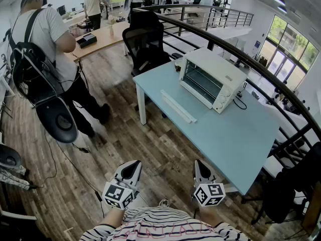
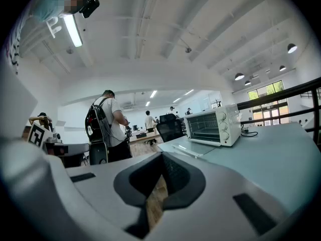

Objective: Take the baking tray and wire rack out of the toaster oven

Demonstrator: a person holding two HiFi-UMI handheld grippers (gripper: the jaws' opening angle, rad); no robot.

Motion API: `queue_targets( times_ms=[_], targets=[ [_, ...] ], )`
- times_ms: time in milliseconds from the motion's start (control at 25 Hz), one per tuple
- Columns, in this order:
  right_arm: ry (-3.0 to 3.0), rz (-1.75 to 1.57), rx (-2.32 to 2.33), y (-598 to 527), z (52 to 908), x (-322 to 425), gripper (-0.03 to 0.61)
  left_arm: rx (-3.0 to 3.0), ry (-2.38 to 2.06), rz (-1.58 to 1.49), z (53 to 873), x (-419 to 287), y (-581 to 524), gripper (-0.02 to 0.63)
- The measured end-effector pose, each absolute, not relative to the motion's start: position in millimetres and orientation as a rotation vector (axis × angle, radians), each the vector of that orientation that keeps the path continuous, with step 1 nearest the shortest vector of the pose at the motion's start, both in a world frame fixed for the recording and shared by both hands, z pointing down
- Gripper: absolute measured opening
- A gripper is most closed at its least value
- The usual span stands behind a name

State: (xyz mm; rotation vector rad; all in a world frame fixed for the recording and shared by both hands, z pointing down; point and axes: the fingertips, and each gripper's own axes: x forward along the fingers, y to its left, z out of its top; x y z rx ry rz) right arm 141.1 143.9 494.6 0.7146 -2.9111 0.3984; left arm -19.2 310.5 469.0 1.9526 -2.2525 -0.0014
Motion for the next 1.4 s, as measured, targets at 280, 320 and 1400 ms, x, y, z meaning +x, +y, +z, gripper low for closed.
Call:
queue_targets(
  times_ms=[280,320,1400],
  targets=[
    [-2.927,0.423,0.678,129.3,497.6,139.2,0.026,1.968,-2.253,-0.022,470.9,-18.7,289.5,0.023],
    [-2.939,0.456,0.678,125.2,497.7,138.4,0.026,1.967,-2.258,-0.027,471.7,-19.5,285.8,0.023],
    [-2.825,0.718,1.307,30.8,495.2,-5.5,0.209,2.357,-1.671,-0.043,483.2,-191.7,103.5,0.130]
  ],
)
